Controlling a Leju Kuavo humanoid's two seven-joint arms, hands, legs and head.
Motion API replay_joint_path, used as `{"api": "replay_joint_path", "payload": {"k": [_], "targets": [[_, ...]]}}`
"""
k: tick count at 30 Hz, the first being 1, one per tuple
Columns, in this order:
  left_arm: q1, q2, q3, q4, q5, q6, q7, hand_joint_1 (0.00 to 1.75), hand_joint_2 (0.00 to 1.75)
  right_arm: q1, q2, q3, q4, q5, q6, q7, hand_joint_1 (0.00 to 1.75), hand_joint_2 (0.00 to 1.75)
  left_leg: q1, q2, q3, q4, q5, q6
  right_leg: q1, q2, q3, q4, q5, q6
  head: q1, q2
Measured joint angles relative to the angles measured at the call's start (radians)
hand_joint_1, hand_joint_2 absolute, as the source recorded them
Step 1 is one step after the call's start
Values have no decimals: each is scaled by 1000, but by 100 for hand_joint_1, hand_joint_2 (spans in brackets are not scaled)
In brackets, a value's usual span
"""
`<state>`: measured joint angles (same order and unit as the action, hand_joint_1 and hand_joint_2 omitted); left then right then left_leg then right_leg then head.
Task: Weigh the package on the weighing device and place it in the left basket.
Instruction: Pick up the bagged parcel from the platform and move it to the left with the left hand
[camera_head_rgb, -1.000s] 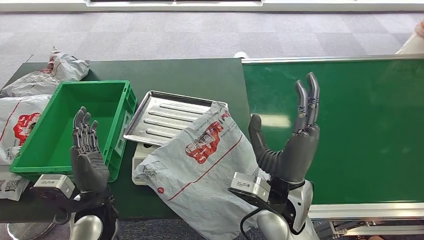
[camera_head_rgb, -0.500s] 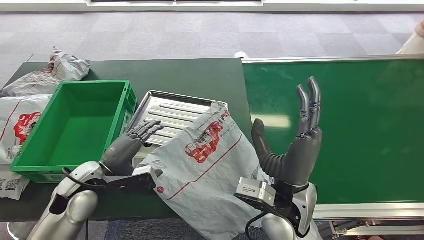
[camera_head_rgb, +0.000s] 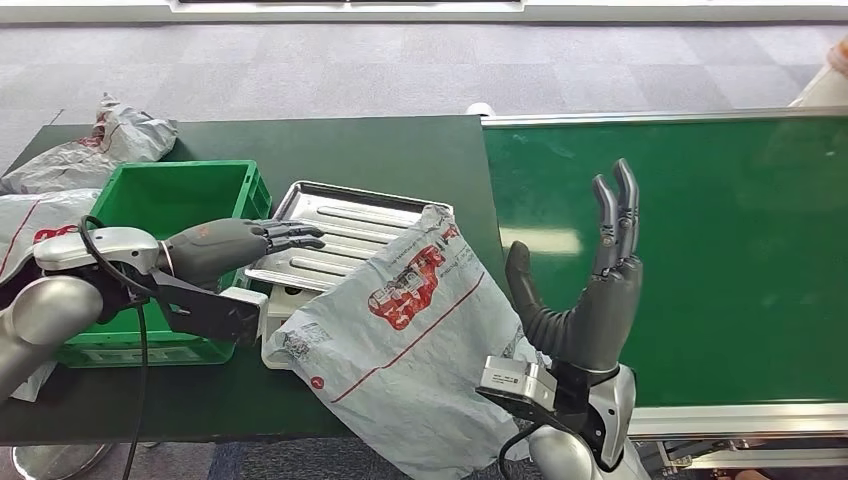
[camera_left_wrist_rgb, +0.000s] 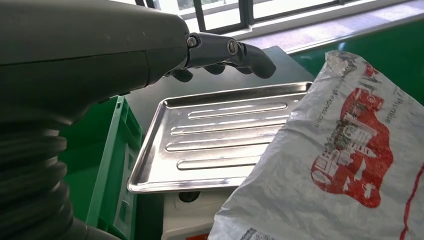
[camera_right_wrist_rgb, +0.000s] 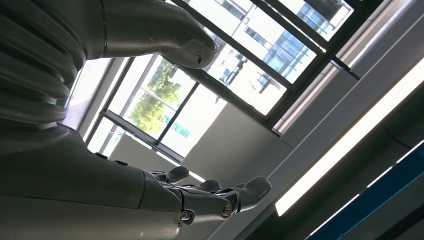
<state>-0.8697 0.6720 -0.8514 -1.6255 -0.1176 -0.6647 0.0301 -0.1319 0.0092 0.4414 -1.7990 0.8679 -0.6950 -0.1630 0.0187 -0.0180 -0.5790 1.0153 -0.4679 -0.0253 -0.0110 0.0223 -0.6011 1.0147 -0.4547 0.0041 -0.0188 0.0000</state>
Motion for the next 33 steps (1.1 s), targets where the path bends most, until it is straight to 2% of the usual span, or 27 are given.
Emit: {"api": "replay_joint_path", "payload": {"k": [4, 9, 16, 22, 26, 33], "targets": [[-24, 21, -76, -17, 43, 16, 12, 0, 175, 2, -1, 0, 1, -1, 0, 1, 0, 175, 0, 0, 0, 0, 0, 0, 0, 0, 0, 0, 0, 0, 0, 0], [-10, 33, -129, -21, 77, 46, 9, 0, 175, 1, -1, 0, 1, -6, 2, 4, 0, 175, 0, 0, 0, 0, 0, 0, 0, 0, 0, 0, 0, 0, 0, 0], [59, 37, -148, -22, 185, 52, 16, 0, 175, 1, -5, 0, 1, -12, 0, 4, 0, 175, 0, 0, 0, 0, 0, 0, 0, 0, 0, 0, 0, 0, 0, 0], [85, 33, -146, -28, 284, 52, 27, 0, 175, 2, -5, 0, 1, -11, 0, 3, 0, 175, 0, 0, 0, 0, 0, 0, 0, 0, 0, 0, 0, 0, 0, 0], [91, -3, -143, -38, 339, 69, 13, 0, 175, 2, -5, 0, 7, -8, 4, -1, 0, 175, 0, -1, 0, 0, 0, 0, 0, -1, 0, 0, 0, 0, 0, 0], [114, -118, -138, -30, 323, 130, -41, 0, 175, -2, 10, 0, 14, 6, 26, 0, 0, 175, -1, -1, 0, 0, 0, 0, -1, -1, 0, 0, 0, 0, 0, 0]]}}
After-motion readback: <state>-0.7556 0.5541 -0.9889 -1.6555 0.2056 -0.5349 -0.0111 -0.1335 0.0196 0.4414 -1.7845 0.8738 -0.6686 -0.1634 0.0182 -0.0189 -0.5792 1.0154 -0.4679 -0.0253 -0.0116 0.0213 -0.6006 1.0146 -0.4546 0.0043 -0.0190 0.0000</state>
